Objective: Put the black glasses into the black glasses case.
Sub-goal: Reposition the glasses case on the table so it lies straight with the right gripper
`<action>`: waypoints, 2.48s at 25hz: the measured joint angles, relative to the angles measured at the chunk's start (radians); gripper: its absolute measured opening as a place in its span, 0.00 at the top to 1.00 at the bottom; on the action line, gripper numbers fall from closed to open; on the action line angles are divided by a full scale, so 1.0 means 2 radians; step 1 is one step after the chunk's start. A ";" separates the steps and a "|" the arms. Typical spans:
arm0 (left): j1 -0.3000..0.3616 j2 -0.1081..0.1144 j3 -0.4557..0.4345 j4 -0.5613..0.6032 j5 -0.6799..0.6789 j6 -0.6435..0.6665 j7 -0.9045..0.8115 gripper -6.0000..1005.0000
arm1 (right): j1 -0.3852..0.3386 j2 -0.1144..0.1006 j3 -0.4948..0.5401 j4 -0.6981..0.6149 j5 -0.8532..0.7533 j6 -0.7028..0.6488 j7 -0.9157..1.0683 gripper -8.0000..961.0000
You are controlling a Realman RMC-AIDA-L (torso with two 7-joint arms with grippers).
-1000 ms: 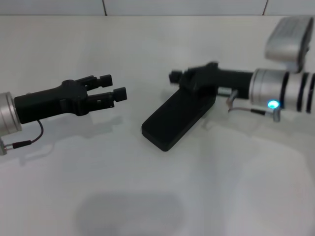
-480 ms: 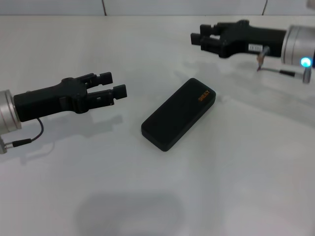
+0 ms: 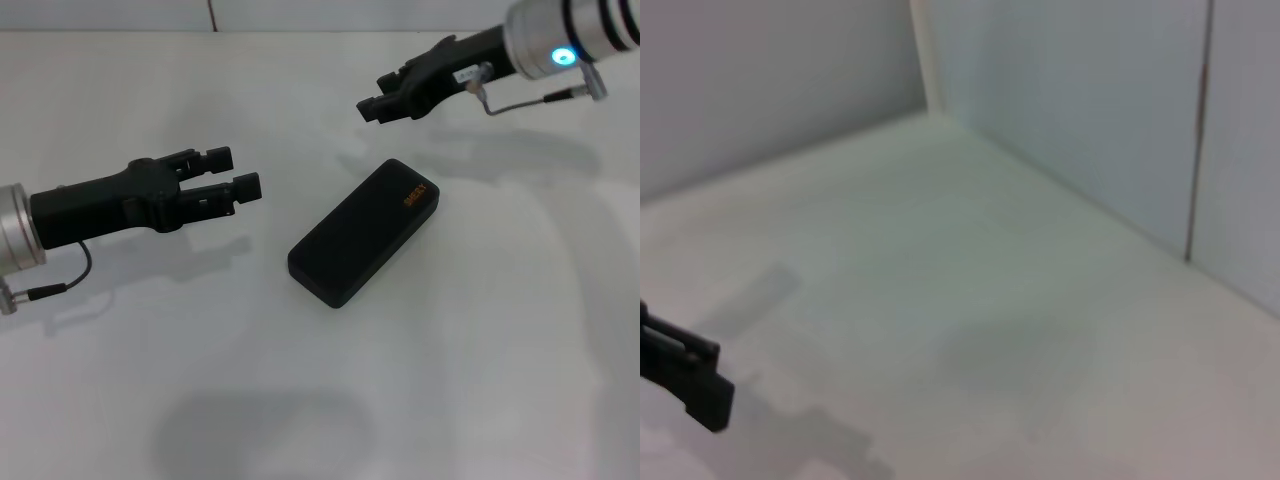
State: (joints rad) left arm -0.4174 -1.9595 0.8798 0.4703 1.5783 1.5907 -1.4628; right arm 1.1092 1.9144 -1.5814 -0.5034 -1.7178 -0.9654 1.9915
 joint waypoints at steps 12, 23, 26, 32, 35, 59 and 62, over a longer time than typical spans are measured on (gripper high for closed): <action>0.004 -0.002 0.000 0.001 0.000 0.017 0.007 0.13 | 0.034 0.057 0.005 0.012 -0.139 0.062 0.067 0.52; 0.001 -0.001 -0.006 0.002 0.002 0.019 0.003 0.13 | 0.117 0.036 0.009 0.053 -0.186 -0.005 0.126 0.52; 0.003 -0.005 -0.005 0.001 0.002 0.019 0.005 0.13 | 0.123 0.043 0.010 0.063 -0.192 -0.005 0.133 0.52; 0.006 -0.011 -0.006 -0.002 0.002 0.019 0.009 0.13 | 0.112 0.056 0.004 0.073 -0.198 0.027 0.135 0.52; 0.007 -0.014 -0.006 -0.002 0.002 0.019 0.009 0.13 | 0.107 0.057 -0.006 0.077 -0.196 0.044 0.135 0.52; 0.020 -0.019 -0.006 -0.003 0.000 0.023 0.004 0.13 | 0.066 0.057 -0.054 0.052 -0.184 0.080 0.141 0.52; 0.024 -0.020 -0.006 -0.003 0.000 0.023 0.004 0.13 | 0.057 0.057 -0.052 0.028 -0.186 0.070 0.141 0.52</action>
State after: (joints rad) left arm -0.3698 -1.9991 0.8682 0.4633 1.5781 1.6362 -1.4543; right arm 1.2229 2.0279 -1.6861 -0.4473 -2.0890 -0.8245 2.2725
